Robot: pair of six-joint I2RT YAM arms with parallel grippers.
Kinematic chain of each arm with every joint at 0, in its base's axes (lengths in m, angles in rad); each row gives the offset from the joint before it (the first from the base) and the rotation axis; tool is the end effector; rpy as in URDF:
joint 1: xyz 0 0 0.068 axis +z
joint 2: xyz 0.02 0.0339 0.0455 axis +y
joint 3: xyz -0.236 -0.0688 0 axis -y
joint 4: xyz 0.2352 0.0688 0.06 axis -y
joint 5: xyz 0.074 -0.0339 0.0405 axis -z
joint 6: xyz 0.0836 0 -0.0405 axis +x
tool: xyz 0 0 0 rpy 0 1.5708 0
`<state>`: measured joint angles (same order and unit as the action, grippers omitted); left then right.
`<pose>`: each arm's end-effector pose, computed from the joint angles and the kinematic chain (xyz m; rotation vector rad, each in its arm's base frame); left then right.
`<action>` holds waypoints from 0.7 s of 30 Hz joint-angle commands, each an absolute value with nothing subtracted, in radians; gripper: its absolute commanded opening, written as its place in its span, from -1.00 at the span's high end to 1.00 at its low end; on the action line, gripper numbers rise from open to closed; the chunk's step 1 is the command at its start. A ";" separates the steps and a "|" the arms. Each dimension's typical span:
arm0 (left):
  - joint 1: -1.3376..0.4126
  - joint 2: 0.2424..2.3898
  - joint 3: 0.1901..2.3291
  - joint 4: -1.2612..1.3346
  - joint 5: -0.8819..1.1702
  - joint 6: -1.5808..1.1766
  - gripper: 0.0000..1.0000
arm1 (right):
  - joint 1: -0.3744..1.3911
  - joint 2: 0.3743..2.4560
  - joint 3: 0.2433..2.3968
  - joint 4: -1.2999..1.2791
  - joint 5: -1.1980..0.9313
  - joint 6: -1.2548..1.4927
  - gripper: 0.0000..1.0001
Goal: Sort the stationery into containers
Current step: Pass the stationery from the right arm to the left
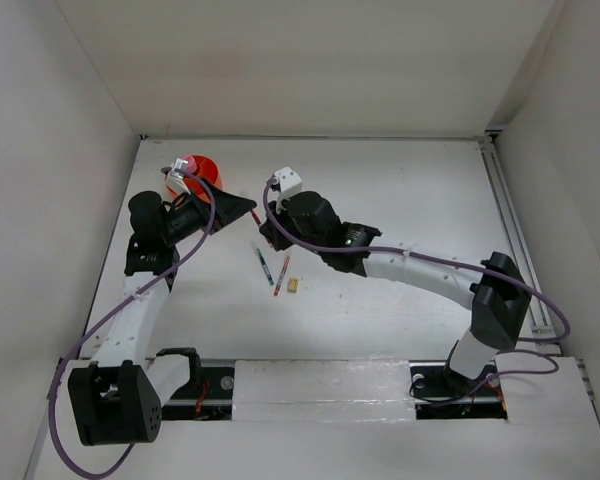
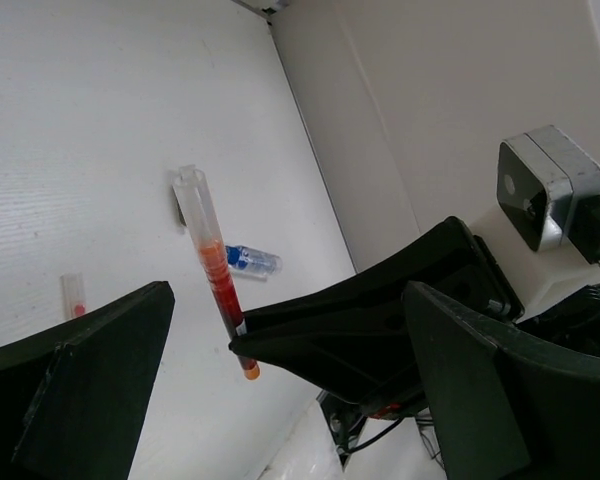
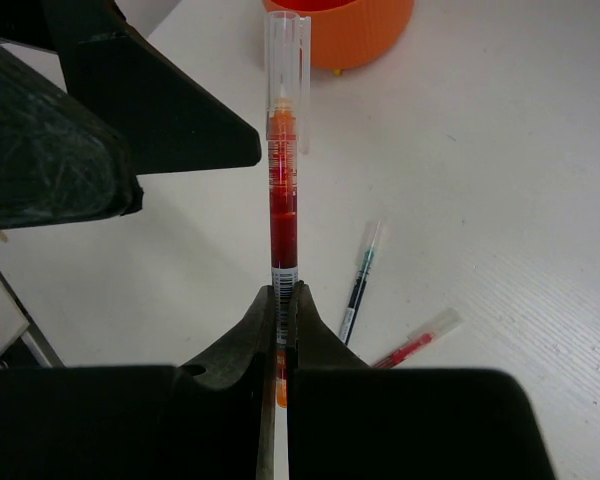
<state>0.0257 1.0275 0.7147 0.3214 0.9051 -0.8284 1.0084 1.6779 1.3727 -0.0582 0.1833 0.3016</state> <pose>0.2675 -0.0589 0.3013 0.0500 1.7293 -1.3072 0.2441 0.3587 0.2792 -0.5697 1.9084 0.6900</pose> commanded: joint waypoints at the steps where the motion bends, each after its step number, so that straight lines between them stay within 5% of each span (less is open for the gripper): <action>1: 0.025 1.017 0.715 0.359 0.899 -0.808 -0.89 | 1.012 1.626 1.365 0.029 0.150 0.285 1.00; 9: 0.025 1.037 0.706 0.368 0.899 -0.808 -0.49 | 1.012 1.595 1.321 0.083 0.074 0.295 1.00; 16: 0.025 1.017 0.715 0.324 0.836 -0.787 -0.40 | 1.012 1.595 1.321 0.116 -0.026 0.295 1.00; 21: 0.025 1.017 0.724 0.314 0.836 -0.787 0.17 | 1.012 1.595 1.310 0.129 -0.035 0.304 1.00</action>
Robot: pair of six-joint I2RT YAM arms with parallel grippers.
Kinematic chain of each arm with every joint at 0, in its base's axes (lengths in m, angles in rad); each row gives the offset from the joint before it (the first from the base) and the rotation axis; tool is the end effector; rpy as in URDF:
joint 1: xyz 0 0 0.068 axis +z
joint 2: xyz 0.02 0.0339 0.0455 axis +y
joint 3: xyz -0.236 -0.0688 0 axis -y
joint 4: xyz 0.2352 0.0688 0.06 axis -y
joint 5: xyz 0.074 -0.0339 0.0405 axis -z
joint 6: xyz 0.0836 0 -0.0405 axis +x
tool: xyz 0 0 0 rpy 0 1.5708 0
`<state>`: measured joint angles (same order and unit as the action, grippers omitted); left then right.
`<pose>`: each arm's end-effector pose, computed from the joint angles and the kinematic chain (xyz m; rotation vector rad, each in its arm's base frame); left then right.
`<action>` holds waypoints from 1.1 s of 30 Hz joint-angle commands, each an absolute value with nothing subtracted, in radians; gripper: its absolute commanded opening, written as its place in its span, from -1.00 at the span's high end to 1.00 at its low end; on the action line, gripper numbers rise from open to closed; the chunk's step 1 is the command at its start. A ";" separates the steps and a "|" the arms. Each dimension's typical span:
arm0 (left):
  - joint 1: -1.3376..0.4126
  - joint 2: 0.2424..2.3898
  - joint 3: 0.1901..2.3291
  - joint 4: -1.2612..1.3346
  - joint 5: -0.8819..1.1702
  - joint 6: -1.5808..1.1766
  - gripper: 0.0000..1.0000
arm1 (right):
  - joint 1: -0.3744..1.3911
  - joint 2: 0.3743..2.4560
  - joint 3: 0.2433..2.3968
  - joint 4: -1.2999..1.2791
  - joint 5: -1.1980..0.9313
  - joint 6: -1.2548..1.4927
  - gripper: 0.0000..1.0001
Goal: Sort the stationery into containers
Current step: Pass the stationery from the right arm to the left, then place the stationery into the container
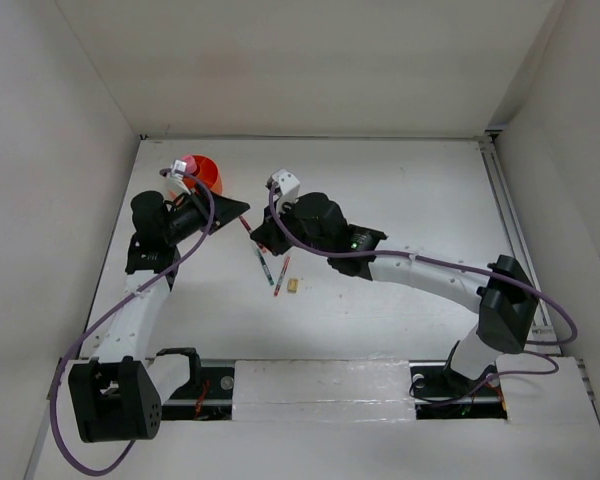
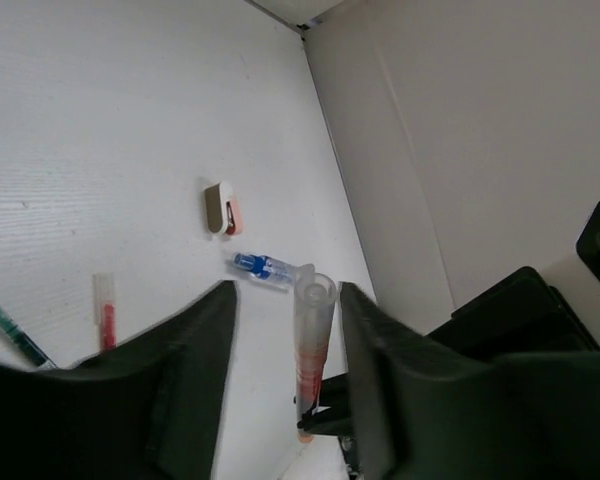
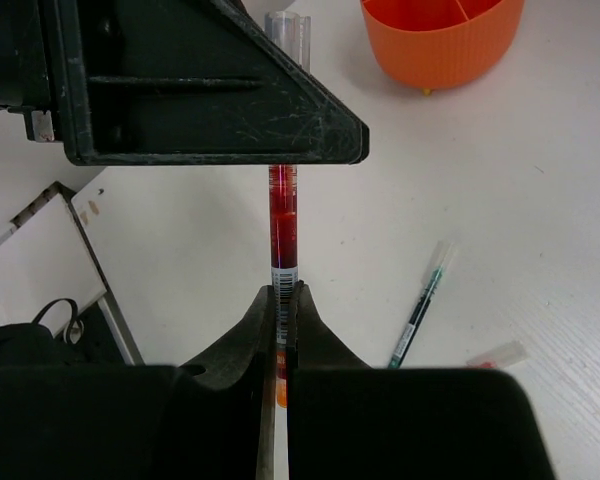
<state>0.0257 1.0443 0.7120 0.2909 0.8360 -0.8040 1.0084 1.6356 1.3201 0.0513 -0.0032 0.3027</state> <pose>0.2748 -0.0550 0.2921 -0.0210 1.7532 -1.2500 0.2289 0.3636 0.2919 -0.6714 1.8163 0.9060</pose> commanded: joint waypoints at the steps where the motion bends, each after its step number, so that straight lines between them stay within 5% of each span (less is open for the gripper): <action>1: 0.025 1.017 0.733 0.301 0.825 -0.778 0.37 | 1.012 1.595 1.310 0.129 -0.035 0.304 1.00; 7: 0.025 1.005 0.753 0.244 0.730 -0.769 1.00 | 1.012 1.605 1.310 0.140 -0.081 0.313 0.97; 8: 0.025 1.005 0.753 0.220 0.713 -0.769 1.00 | 1.012 1.605 1.310 0.152 -0.081 0.313 0.78; 9: 0.025 1.005 0.765 0.210 0.686 -0.759 1.00 | 1.012 1.605 1.298 0.152 -0.081 0.313 -0.12; 11: 0.025 0.996 0.808 0.163 0.657 -0.733 1.00 | 1.012 1.592 1.286 0.161 -0.063 0.313 -1.00; 20: 0.071 1.103 1.139 -0.075 0.332 -0.589 1.00 | 0.924 1.430 1.118 0.161 -0.020 0.313 -1.00; 25: 0.092 1.332 1.385 -0.110 0.246 -0.542 1.00 | 0.899 1.329 1.019 0.161 -0.040 0.313 -1.00; 30: 0.049 1.538 1.664 -0.139 -0.202 -0.427 1.00 | 0.910 1.261 0.959 0.152 -0.066 0.313 -1.00; 33: 0.063 1.702 1.902 -0.173 -0.216 -0.341 1.00 | 0.920 1.212 0.910 0.143 -0.055 0.313 -1.00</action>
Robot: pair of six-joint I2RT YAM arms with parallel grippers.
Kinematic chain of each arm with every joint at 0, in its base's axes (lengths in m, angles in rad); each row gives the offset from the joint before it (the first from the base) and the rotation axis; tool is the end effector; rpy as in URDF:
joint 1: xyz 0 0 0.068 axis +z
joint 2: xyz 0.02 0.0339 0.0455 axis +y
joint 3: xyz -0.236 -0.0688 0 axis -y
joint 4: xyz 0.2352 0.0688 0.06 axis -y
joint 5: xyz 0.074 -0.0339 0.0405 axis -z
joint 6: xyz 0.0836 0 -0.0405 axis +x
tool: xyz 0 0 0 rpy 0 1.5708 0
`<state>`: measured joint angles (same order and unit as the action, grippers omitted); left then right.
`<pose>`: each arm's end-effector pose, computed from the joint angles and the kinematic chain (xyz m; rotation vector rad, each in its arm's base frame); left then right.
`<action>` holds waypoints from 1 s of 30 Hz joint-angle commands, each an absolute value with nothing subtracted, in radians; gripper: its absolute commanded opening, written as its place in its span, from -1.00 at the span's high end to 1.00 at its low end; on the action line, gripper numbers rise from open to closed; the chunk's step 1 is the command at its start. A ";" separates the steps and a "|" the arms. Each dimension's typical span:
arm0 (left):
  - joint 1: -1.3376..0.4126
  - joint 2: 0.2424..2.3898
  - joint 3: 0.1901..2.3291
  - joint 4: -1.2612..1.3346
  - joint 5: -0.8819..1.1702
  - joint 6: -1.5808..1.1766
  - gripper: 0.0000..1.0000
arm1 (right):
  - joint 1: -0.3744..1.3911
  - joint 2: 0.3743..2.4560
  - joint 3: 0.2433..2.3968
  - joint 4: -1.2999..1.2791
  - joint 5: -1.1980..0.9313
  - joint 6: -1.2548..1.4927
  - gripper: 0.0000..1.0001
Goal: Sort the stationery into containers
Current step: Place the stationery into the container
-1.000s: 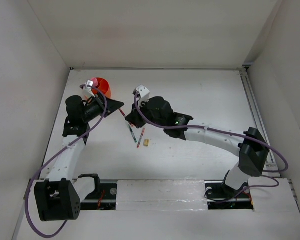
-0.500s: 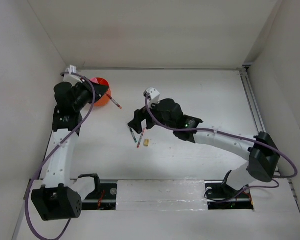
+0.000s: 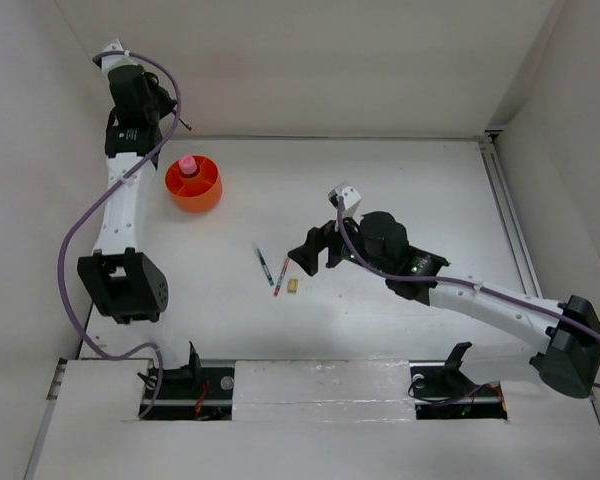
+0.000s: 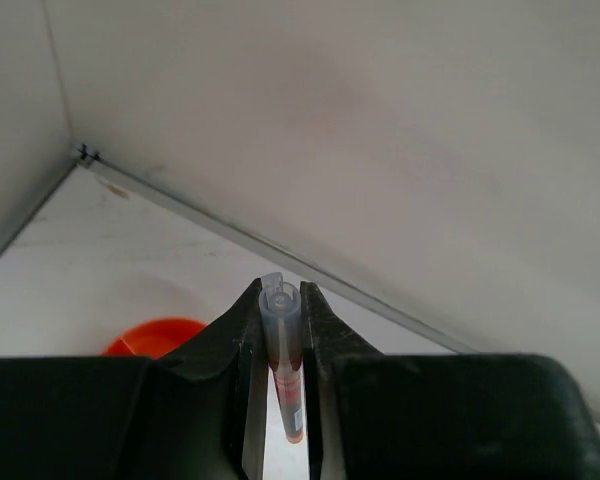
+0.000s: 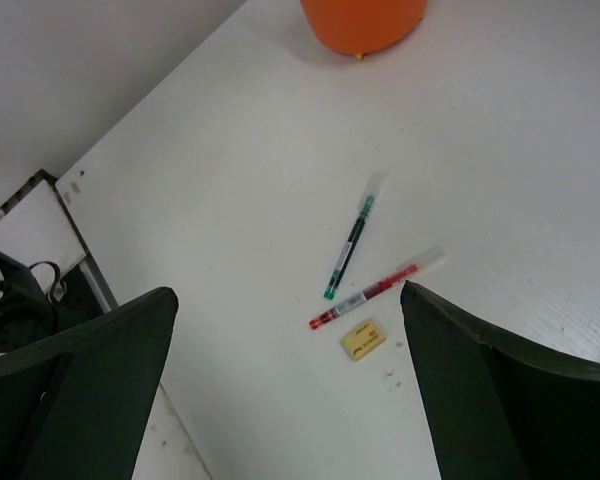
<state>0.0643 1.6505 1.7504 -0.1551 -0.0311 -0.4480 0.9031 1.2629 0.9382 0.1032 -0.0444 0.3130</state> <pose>0.4231 0.0298 0.4232 -0.4369 1.5732 -0.2696 0.2102 0.2726 0.2856 -0.5805 1.7947 0.8961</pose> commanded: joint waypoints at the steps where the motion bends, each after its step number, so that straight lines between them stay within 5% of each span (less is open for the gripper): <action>1: 0.075 1.733 1.937 -0.173 -0.216 -0.331 1.00 | 0.933 1.201 0.898 0.143 -0.045 0.327 -1.00; 9: 0.071 1.923 1.960 -0.063 -0.291 -0.310 1.00 | 0.980 1.131 0.827 0.143 -0.021 0.406 -1.00; 30: 0.052 2.025 1.807 0.095 -0.278 -0.357 1.00 | 1.035 1.158 0.727 0.195 -0.014 0.468 -1.00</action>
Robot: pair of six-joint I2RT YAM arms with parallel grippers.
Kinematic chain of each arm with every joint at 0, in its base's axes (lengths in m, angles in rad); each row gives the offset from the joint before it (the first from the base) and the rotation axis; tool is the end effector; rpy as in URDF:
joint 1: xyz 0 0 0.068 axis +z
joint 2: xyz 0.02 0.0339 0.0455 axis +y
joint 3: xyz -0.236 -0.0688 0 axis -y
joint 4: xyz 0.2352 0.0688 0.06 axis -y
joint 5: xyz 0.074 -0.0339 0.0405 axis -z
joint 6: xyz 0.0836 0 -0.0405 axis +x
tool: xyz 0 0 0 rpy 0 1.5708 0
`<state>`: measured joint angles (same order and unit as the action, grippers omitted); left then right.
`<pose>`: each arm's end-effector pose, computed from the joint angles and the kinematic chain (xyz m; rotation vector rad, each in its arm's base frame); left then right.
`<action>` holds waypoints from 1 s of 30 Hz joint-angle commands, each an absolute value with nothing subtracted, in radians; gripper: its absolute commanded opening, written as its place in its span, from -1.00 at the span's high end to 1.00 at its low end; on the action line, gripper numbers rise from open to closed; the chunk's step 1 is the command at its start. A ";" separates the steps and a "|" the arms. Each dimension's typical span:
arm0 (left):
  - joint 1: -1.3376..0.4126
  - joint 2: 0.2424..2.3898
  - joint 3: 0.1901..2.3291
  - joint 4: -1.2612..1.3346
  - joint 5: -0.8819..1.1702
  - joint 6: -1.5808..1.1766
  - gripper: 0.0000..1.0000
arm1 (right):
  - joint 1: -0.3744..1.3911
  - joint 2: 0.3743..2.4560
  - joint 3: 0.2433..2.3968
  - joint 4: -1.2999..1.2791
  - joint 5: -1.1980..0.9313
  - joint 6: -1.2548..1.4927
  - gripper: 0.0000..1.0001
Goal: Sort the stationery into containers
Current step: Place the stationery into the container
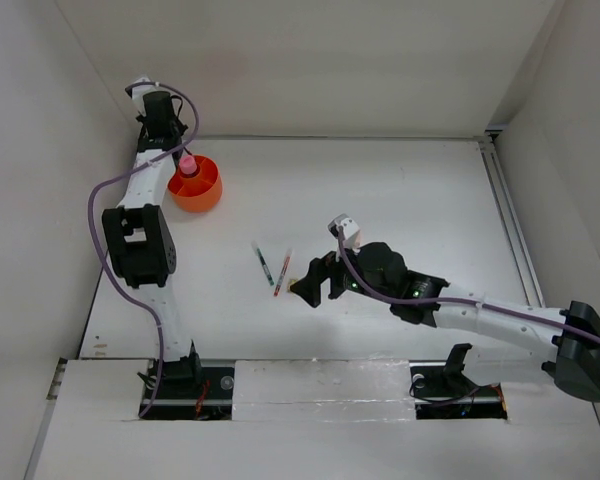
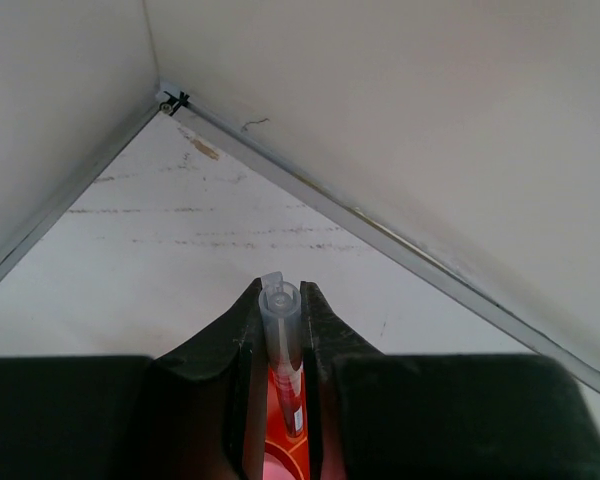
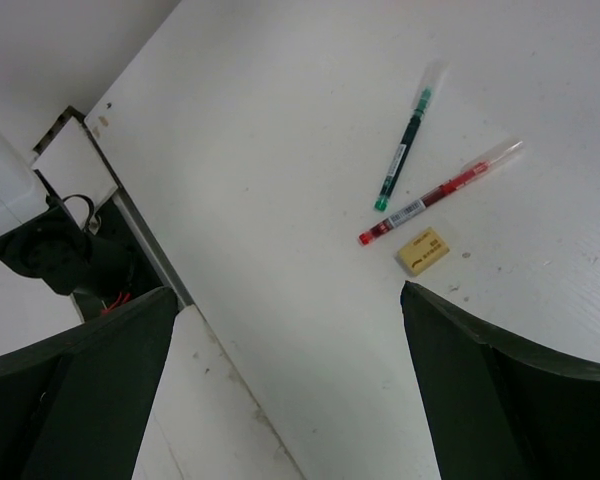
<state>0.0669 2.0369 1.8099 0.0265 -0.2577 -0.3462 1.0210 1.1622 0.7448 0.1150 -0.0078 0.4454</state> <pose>0.5179 0.0561 0.2990 -0.5418 1.6794 0.0255 0.1646 0.2698 0.2426 -0.5739 1.9184 0.9915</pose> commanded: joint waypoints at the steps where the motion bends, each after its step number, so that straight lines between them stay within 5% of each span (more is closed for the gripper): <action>1: 0.052 2.025 1.792 0.107 -0.278 -0.357 1.00 | 1.048 1.148 0.727 0.195 -0.014 0.468 -1.00; 30: 0.052 2.025 1.667 0.153 -0.232 -0.399 1.00 | 1.057 1.097 0.663 0.227 0.005 0.497 -1.00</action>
<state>0.0521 2.0411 1.6684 0.1234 -0.2523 -0.3912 1.0485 1.1172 0.6701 0.1658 -0.0071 0.4908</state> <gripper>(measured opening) 0.094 0.999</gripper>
